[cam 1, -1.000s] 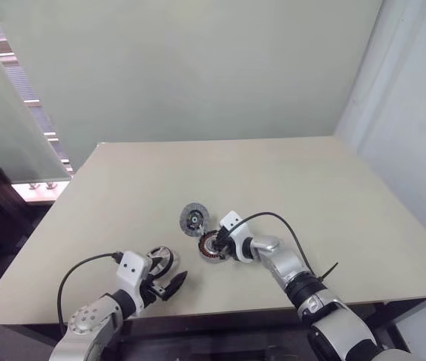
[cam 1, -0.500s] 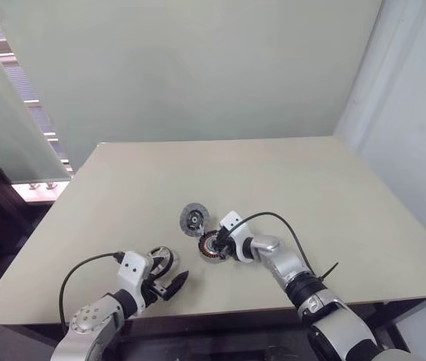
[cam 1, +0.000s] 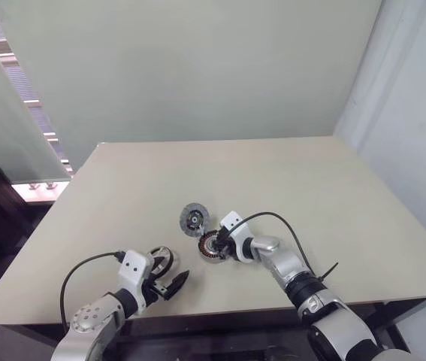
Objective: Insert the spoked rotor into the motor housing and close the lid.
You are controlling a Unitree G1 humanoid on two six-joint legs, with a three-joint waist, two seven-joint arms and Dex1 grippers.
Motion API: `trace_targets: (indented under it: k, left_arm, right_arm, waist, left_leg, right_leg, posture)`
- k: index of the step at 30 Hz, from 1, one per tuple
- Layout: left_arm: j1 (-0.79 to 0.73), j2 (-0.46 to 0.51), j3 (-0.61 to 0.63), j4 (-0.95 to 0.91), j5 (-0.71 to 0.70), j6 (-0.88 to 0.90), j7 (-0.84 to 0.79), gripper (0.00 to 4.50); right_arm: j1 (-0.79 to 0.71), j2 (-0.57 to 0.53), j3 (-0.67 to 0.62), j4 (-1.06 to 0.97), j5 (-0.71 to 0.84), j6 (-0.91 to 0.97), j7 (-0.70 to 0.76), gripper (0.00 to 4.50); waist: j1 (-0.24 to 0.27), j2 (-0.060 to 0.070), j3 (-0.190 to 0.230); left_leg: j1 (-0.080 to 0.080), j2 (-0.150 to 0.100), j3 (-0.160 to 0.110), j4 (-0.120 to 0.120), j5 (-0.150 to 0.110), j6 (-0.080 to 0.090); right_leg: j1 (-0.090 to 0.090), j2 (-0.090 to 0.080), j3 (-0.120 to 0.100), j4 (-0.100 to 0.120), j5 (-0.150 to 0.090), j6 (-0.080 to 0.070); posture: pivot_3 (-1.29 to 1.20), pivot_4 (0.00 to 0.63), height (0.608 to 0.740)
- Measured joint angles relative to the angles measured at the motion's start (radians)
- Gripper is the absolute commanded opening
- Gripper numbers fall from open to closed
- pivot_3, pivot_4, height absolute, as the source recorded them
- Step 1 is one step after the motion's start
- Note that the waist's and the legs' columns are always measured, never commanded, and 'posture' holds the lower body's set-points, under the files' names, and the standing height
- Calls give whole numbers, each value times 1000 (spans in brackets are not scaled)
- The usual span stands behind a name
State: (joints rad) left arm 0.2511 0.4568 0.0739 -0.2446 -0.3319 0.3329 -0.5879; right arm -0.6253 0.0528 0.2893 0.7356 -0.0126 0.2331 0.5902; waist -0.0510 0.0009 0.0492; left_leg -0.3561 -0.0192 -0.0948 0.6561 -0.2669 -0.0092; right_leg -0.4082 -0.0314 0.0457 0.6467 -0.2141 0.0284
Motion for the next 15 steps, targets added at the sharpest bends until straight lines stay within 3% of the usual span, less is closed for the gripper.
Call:
trace_targets:
  k: [8, 13, 15]
  left_arm:
    - [0, 0, 0, -14, 0, 0, 5, 4500]
    - [2, 0, 0, -14, 0, 2, 5, 4500]
    - [3, 0, 0, -14, 0, 2, 4, 4500]
  right_arm:
    - [6, 11, -4, -42, 11, 37, 28, 3920]
    - [24, 10, -36, -163, 46, 104, 34, 3920]
    - [31, 10, -38, -195, 53, 120, 39, 3527]
  waist:
    - [1, 0, 0]
    - [0, 0, 0]
    - [0, 0, 0]
  left_leg:
    - [0, 0, 0, 0, 0, 0]
    - [-1, 0, 0, -1, 0, 0]
    - [-1, 0, 0, -1, 0, 0]
  right_leg:
    - [0, 0, 0, 0, 0, 0]
    - [-1, 0, 0, 0, 0, 0]
    - [-1, 0, 0, 0, 0, 0]
  posture:
    - [0, 0, 740]
    - [0, 0, 740]
    - [0, 0, 740]
